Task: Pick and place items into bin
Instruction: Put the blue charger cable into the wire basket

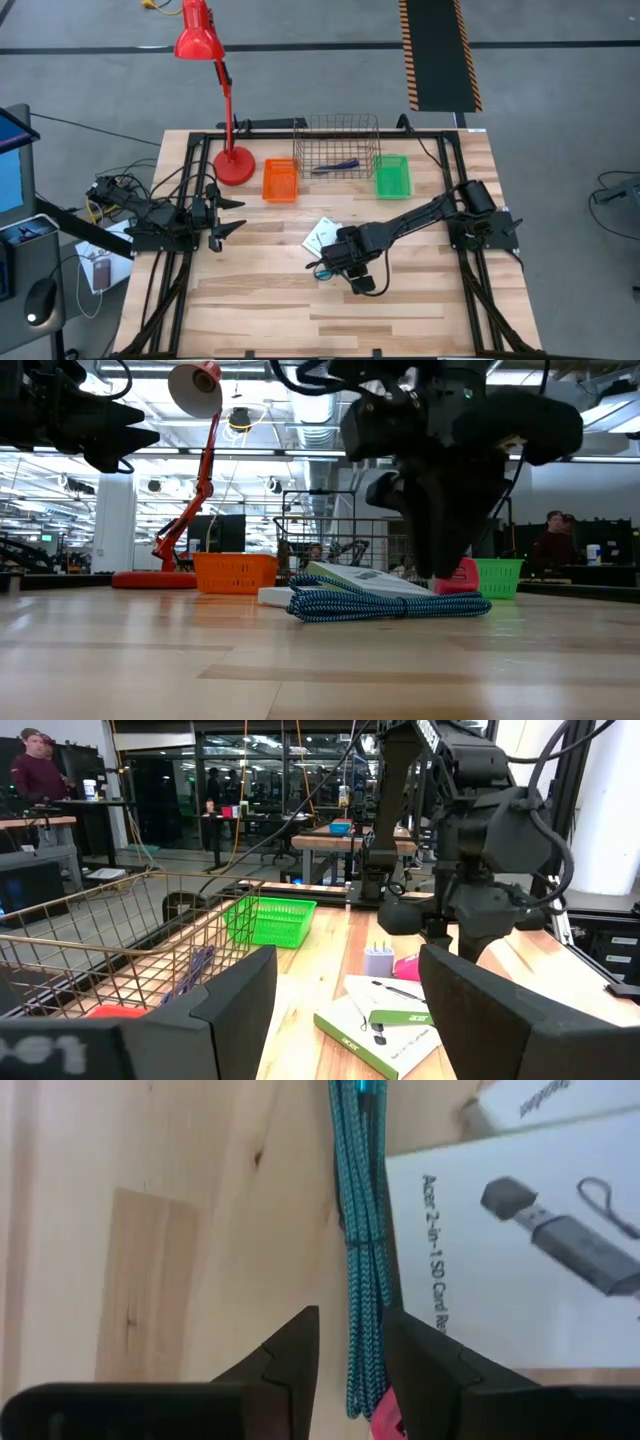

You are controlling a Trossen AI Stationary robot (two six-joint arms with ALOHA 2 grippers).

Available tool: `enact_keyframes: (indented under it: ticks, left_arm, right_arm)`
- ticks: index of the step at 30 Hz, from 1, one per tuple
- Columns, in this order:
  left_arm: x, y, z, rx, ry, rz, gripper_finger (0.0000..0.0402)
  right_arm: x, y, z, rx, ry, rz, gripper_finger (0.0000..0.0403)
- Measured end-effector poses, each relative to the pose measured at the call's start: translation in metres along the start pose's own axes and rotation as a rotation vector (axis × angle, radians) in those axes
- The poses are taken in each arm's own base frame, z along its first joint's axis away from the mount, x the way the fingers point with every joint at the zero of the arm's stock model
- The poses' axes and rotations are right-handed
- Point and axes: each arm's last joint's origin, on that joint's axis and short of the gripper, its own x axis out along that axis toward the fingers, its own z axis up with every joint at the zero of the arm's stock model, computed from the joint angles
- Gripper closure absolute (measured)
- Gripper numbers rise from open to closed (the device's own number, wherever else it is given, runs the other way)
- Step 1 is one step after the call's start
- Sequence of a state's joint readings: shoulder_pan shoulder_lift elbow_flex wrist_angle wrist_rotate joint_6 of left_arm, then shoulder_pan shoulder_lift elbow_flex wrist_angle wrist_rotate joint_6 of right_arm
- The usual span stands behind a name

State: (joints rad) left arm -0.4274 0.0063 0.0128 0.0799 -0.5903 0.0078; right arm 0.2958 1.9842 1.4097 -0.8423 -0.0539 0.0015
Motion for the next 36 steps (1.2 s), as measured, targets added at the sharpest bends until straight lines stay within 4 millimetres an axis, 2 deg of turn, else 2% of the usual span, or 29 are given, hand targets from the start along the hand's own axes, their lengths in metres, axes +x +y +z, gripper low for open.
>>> enact_keyframes:
  ticks: [19, 23, 27, 32, 36]
  left_arm:
    - [0.0, 0.0, 0.0, 0.0, 0.0, 0.0, 0.0168]
    - [0.0, 0.0, 0.0, 0.0, 0.0, 0.0, 0.0168]
    - [0.0, 0.0, 0.0, 0.0, 0.0, -0.001, 0.0168]
    - [0.0, 0.0, 0.0, 0.0, 0.0, 0.0, 0.0168]
    - [0.0, 0.0, 0.0, 0.0, 0.0, 0.0, 0.0168]
  right_arm:
    - [0.028, -0.008, -0.02, 0.022, -0.002, -0.007, 0.0298]
    - [0.031, -0.008, -0.02, 0.049, -0.019, -0.005, 0.0323]
    - [0.03, -0.005, -0.019, 0.062, -0.027, 0.0, 0.0385]
    - [0.025, 0.004, -0.011, 0.063, -0.025, 0.027, 0.0384]
    - [0.005, 0.016, -0.001, 0.014, -0.01, 0.044, 0.0394]
